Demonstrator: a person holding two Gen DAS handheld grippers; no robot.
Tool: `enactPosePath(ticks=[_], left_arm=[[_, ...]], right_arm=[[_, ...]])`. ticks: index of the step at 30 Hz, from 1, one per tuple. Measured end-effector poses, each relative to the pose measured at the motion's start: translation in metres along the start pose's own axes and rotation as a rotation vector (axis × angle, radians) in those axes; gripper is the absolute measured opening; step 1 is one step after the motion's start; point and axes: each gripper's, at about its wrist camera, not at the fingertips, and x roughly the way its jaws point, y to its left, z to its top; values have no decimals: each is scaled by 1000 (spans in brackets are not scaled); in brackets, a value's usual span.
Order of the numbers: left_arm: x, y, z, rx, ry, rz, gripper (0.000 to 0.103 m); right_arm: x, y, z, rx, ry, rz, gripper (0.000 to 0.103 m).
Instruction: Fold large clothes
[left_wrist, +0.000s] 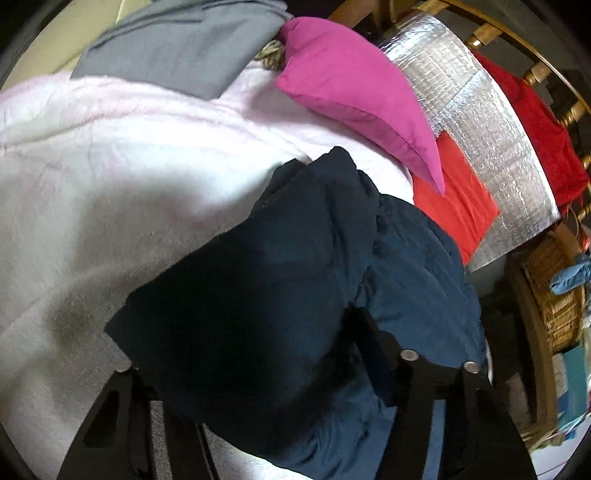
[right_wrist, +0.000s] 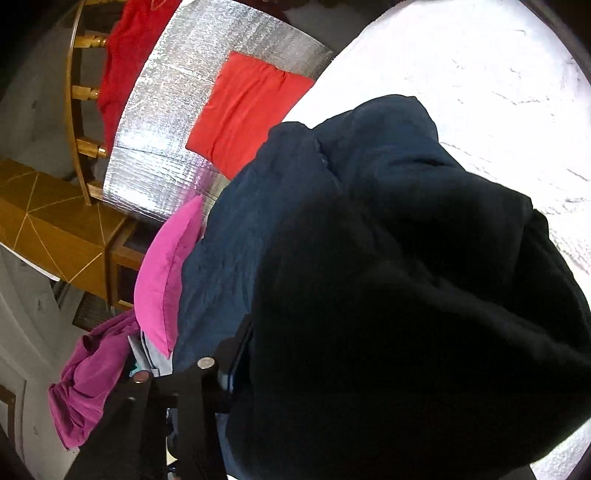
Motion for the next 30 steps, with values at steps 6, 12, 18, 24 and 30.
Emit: enactPosePath(ticks=[6, 12, 18, 24, 30], left_arm=[[-6, -15, -5, 136, -51, 93, 47], [-8, -30, -9, 259, -84, 167, 39], [-10, -33, -10, 299, -94, 187, 35], [-11, -36, -13, 317, -98, 198, 33], [-12, -37, -14, 326, -98, 199, 30]], right_arm=[[3, 4, -2, -23, -10, -8, 49], [2, 4, -3, -29, -12, -7, 47], [0, 1, -3, -30, -11, -1, 46], [-1, -2, -2, -18, 0, 8, 44], [-3, -6, -1, 12, 17, 19, 42]])
